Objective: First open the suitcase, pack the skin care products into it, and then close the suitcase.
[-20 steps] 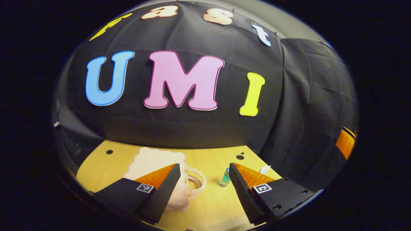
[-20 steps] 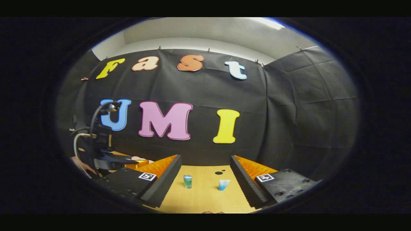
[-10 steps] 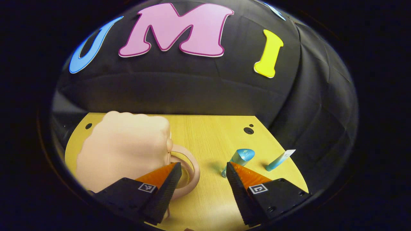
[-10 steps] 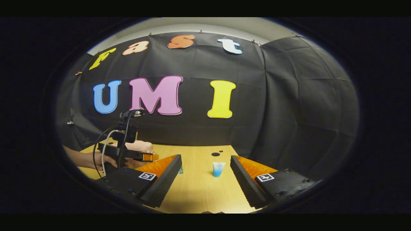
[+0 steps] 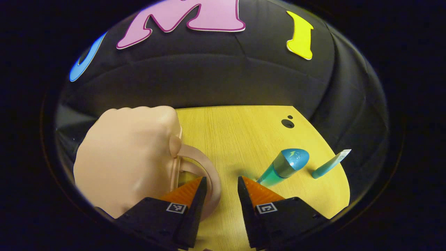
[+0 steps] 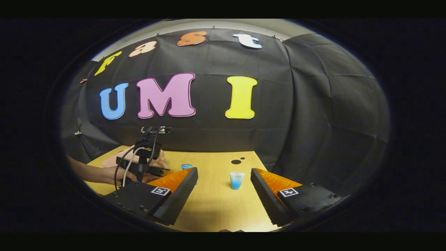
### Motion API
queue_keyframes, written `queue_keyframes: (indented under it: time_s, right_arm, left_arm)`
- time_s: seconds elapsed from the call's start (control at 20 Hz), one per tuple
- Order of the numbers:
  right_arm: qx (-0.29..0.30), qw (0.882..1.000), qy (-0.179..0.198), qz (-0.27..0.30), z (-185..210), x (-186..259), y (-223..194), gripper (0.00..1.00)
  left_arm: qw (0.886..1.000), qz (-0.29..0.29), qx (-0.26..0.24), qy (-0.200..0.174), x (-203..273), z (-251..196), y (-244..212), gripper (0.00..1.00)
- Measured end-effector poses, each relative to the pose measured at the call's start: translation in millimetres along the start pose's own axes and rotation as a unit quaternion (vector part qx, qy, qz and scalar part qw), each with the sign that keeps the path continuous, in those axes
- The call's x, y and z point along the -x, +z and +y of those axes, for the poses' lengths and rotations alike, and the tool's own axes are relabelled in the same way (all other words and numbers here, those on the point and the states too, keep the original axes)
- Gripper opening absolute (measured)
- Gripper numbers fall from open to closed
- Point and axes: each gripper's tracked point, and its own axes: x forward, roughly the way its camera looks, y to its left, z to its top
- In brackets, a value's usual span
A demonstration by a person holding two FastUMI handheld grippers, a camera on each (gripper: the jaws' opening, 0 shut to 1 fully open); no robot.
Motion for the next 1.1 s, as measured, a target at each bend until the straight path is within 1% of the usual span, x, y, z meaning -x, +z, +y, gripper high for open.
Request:
queue_keyframes:
  time_s: [0.05,0.1,0.15,0.2,0.25,0.35,0.45,0.5,0.55,0.65,0.7,0.75,0.85,0.9,0.95,1.0,1.05,1.1]
  right_arm:
    - [-0.003,1.000,0.001,0.003,-1.3,-2.0,-1.0,0.97]
    - [-0.003,1.000,0.004,0.004,-2.0,-3.3,-1.6,0.96]
    - [0.002,1.000,0.009,0.002,-1.8,-4.6,-0.7,0.97]
    - [0.015,1.000,0.016,-0.002,-0.5,-5.2,2.8,0.96]
    - [0.028,0.999,0.022,-0.011,0.2,-5.2,9.4,0.97]
    - [0.042,0.998,0.035,-0.034,3.2,-6.0,24.8,0.96]
    - [0.040,0.997,0.048,-0.043,10.1,-11.4,31.4,0.96]
    - [0.045,0.996,0.054,-0.050,15.7,-12.4,36.6,0.96]
    - [0.058,0.995,0.057,-0.062,20.5,-14.3,42.8,0.97]
    - [0.087,0.990,0.066,-0.085,33.8,-15.8,55.5,0.96]
    - [0.091,0.989,0.073,-0.091,42.1,-14.8,61.3,0.97]
    - [0.092,0.988,0.079,-0.097,49.3,-13.6,65.1,0.97]
    - [0.086,0.988,0.084,-0.100,62.6,-9.8,69.3,0.97]
    - [0.082,0.988,0.084,-0.097,68.3,-8.7,69.2,0.97]
    - [0.078,0.990,0.081,-0.089,73.2,-6.8,67.4,0.97]
    - [0.077,0.990,0.079,-0.083,77.1,-5.3,66.1,0.97]
    - [0.083,0.990,0.074,-0.082,82.1,-3.7,68.3,0.97]
    - [0.090,0.990,0.069,-0.082,86.6,-2.3,71.4,0.97]
  left_arm:
    - [1.000,0.010,-0.001,0.021,-4.9,7.3,-4.6,0.51]
    - [0.999,0.022,0.003,0.029,-13.1,11.5,-8.9,0.34]
    - [0.999,0.029,0.004,0.031,-7.1,10.7,-10.6,0.18]
    - [0.999,0.032,-0.001,0.028,-5.4,10.9,-7.6,0.18]
    - [0.999,0.033,-0.003,0.023,-3.7,8.2,-3.5,0.16]
    - [0.999,0.029,0.010,0.019,11.2,7.5,10.9,0.14]
    - [0.999,0.026,0.019,0.037,35.7,18.5,34.1,0.11]
    - [0.999,0.028,0.010,0.039,49.3,24.5,45.3,0.12]
    - [0.999,0.032,-0.010,0.043,67.4,31.2,57.1,0.12]
    - [0.997,0.015,-0.044,0.061,99.7,52.6,94.1,0.12]
    - [0.996,0.006,-0.049,0.068,115.7,66.4,111.3,0.12]
    - [0.997,0.001,-0.043,0.071,133.8,81.5,123.6,0.12]
    - [0.998,-0.007,-0.018,0.063,163.2,116.7,144.5,0.12]
    - [0.998,-0.010,-0.013,0.066,175.4,139.0,151.3,0.12]
    - [0.997,-0.017,-0.017,0.077,185.1,166.3,156.4,0.12]
    - [0.995,-0.026,-0.028,0.095,192.9,194.2,164.2,0.12]
    - [0.992,-0.033,-0.038,0.118,200.4,222.6,169.6,0.12]
    - [0.986,-0.039,-0.051,0.151,211.8,252.7,173.3,0.12]
